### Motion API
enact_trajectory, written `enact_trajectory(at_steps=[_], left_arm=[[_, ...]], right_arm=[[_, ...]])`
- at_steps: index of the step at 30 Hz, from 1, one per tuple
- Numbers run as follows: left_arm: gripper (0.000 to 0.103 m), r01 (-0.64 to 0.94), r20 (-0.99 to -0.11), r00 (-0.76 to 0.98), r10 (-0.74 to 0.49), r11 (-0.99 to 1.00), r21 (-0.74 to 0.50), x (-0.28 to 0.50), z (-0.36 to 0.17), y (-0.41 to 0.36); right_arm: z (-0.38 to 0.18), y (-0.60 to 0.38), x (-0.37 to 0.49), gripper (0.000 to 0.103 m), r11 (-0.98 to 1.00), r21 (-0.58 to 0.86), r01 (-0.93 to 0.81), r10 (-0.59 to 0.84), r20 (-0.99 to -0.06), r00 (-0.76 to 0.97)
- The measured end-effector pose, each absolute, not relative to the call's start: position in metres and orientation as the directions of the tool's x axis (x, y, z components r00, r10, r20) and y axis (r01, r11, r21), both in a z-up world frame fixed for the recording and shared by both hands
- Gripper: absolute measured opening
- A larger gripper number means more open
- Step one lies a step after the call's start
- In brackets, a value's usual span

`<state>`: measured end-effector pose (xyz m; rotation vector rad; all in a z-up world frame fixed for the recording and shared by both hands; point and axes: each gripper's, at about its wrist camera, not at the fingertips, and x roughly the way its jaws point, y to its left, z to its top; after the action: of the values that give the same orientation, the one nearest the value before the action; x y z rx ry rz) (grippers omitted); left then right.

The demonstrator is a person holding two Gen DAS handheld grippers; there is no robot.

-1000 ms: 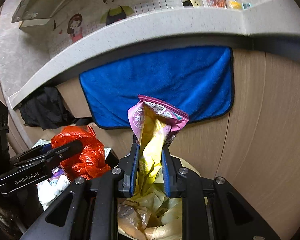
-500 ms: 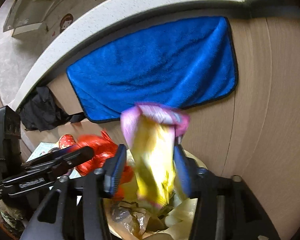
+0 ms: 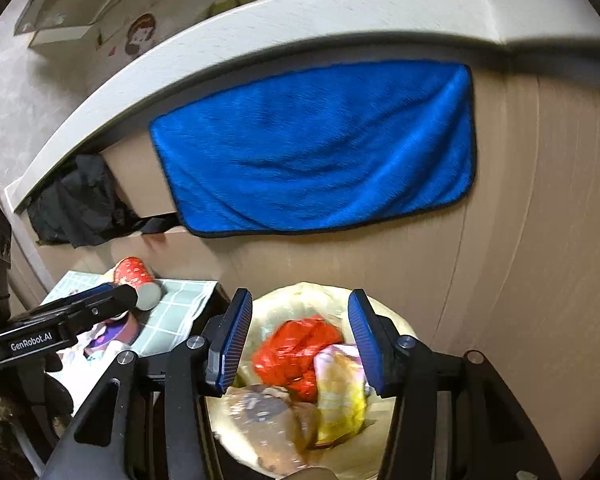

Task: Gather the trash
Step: 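Carry both items over the yellow bin and open both grippers, then return the left gripper to the table and grasp the red snack wrapper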

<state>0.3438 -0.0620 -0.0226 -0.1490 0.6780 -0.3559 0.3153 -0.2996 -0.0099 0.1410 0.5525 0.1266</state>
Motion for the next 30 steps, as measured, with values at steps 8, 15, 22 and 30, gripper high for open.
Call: enact_trajectory(at_steps=[8, 15, 22, 30], left_arm=[[0.074, 0.203, -0.554, 0.781, -0.288, 0.956, -0.211, 0.323, -0.009, -0.004], [0.074, 0.131, -0.554, 0.799, -0.234, 0.967, -0.220, 0.309, -0.013, 0.056], [0.074, 0.023, -0.551, 0.821, -0.147, 0.974, -0.225, 0.297, -0.021, 0.131], [0.080, -0.130, -0.615, 0.787, -0.044, 0.963, -0.235, 0.298, -0.058, 0.222]], right_arm=[[0.008, -0.261, 0.301, 0.048, 0.984, 0.127, -0.124, 0.171, -0.490, 0.855], [0.016, -0.225, 0.297, 0.048, 0.978, 0.129, -0.165, 0.207, -0.480, 0.852], [0.013, -0.182, 0.298, 0.048, 0.960, 0.162, -0.230, 0.280, -0.478, 0.833], [-0.005, -0.129, 0.302, 0.047, 0.941, 0.150, -0.302, 0.334, -0.532, 0.778]])
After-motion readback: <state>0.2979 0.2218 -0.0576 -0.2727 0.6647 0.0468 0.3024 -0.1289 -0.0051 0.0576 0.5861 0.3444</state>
